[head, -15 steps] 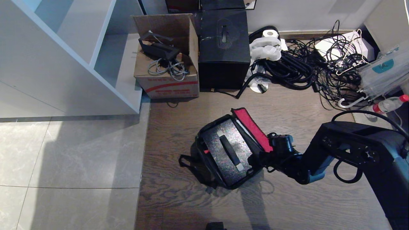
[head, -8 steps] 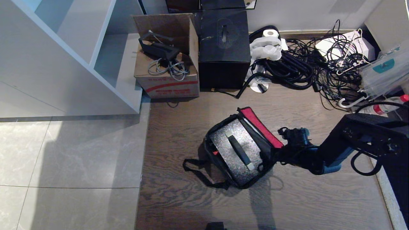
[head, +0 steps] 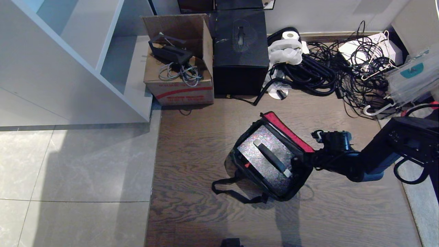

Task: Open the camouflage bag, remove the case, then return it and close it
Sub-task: Close the top of the storage box

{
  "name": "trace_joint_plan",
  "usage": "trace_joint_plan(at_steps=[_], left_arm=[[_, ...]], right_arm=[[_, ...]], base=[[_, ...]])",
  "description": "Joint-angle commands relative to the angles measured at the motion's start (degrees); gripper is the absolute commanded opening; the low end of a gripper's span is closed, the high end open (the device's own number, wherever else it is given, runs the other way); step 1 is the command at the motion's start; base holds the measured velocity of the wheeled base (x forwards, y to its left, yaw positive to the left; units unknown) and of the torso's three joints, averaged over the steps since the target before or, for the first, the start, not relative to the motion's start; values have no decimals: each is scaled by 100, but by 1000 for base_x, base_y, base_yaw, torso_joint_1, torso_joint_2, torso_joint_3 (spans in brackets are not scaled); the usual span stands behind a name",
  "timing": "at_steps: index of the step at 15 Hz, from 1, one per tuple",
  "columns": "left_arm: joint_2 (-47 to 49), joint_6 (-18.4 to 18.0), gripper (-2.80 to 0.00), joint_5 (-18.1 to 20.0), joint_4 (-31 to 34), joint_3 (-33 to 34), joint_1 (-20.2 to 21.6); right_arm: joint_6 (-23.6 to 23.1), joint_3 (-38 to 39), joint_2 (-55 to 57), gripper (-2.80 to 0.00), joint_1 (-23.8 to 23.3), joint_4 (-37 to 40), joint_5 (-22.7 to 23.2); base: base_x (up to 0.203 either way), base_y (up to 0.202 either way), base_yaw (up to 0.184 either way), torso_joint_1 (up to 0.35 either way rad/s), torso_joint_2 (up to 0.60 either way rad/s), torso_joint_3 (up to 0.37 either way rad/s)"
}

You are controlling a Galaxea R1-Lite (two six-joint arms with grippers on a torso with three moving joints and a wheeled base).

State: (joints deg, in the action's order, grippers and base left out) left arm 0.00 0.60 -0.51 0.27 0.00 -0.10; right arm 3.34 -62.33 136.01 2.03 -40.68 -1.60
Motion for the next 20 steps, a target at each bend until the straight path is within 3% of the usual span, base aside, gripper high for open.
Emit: trace_joint_plan(at_steps=[1, 5, 9, 11, 13, 17, 19, 20], left_arm=[[0, 2, -280, -2, 0, 0, 1], [0, 2, -280, -2, 0, 0, 1], [0, 2, -280, -2, 0, 0, 1], [0, 2, -280, -2, 0, 0, -2], [0, 2, -280, -2, 0, 0, 1], [0, 2, -280, -2, 0, 0, 1], [0, 2, -280, -2, 0, 0, 1], [0, 2, -280, -2, 0, 0, 1]], right_arm=[[22, 178, -66, 0, 141, -25, 1], [170, 498, -499, 0, 235, 40, 52], [1694, 979, -1207, 0, 1208, 152, 616], [2155, 965, -1352, 0, 1782, 195, 668], [2076, 813, -1409, 0, 2230, 223, 583], [858, 609, -1311, 0, 2431, 1448, 493], [833, 499, -1147, 0, 2525, 1623, 476], [907, 434, -1042, 0, 2563, 1359, 497]], base=[[0, 0, 0, 0, 0, 0], [0, 0, 0, 0, 0, 0], [0, 0, 0, 0, 0, 0], [0, 0, 0, 0, 0, 0], [0, 0, 0, 0, 0, 0], [0, 0, 0, 0, 0, 0], [0, 0, 0, 0, 0, 0], [0, 0, 0, 0, 0, 0]])
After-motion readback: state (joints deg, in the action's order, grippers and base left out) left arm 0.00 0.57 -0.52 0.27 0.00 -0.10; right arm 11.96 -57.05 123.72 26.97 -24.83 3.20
